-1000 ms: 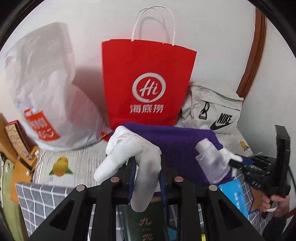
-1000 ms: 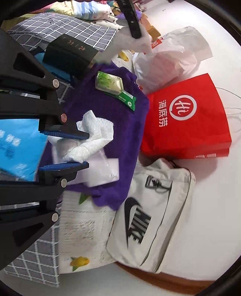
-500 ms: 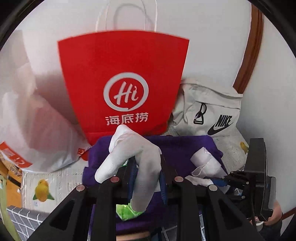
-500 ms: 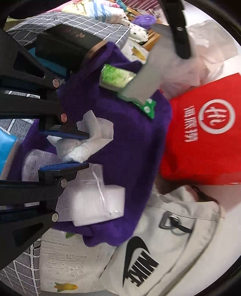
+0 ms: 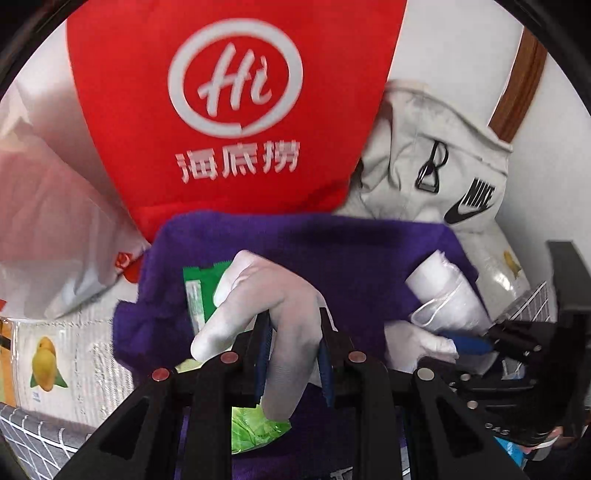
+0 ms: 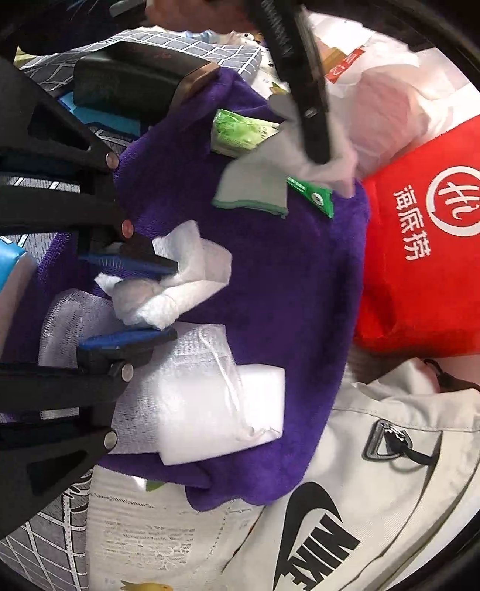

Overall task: Organize soft objects
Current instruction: 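Lower the glove onto the towel and open the left tool while the right tool releases the tissue, then withdraw both tools from the towel back over the blanket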

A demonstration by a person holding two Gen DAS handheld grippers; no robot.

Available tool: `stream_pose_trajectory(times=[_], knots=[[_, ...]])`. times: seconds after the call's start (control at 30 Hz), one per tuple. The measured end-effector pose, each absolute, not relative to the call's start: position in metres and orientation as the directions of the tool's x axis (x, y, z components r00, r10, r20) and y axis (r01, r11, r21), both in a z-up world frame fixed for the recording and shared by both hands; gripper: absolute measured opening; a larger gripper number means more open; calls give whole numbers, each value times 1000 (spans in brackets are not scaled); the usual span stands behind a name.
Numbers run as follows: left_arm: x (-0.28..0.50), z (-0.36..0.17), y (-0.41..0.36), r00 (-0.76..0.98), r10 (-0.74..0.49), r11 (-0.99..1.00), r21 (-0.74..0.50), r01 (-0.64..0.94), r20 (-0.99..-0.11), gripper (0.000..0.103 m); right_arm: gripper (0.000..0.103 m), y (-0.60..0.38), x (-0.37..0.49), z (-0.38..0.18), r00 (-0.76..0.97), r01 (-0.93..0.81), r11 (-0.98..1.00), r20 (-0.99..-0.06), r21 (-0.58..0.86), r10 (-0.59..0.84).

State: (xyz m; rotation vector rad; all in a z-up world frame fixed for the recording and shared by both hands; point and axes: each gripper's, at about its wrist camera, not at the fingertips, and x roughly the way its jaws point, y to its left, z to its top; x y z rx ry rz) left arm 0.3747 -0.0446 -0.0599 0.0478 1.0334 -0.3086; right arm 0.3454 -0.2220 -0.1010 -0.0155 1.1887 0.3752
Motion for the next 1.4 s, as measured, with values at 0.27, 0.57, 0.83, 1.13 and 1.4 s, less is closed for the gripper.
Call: stream_pose_trajectory(times=[0.27,0.57,0.83,1.13,1.4], knots=[[378,-81,-58,430,-185,955,-59,291,-884,24,52,-226,338,-88,369,-297,944,-894,147,255],[373,-82,-69,418,-165,949,-29,313,-893,61,53,-241,333,-75,402,-281,947,-877,157,264],[367,-65,-71,445,-123,955,16,296,-887,68,53,-241,324,-67,415,-274,950,-872,151,259],[340,-35,-61,484,-84,958,64,281,-871,68,53,-245,301,-50,454,-248,960,-860,130,234],[296,-10,-47,518,-50,966,91,243,-854,68,53,-248,261,-25,492,-243,960,-836,139,245]])
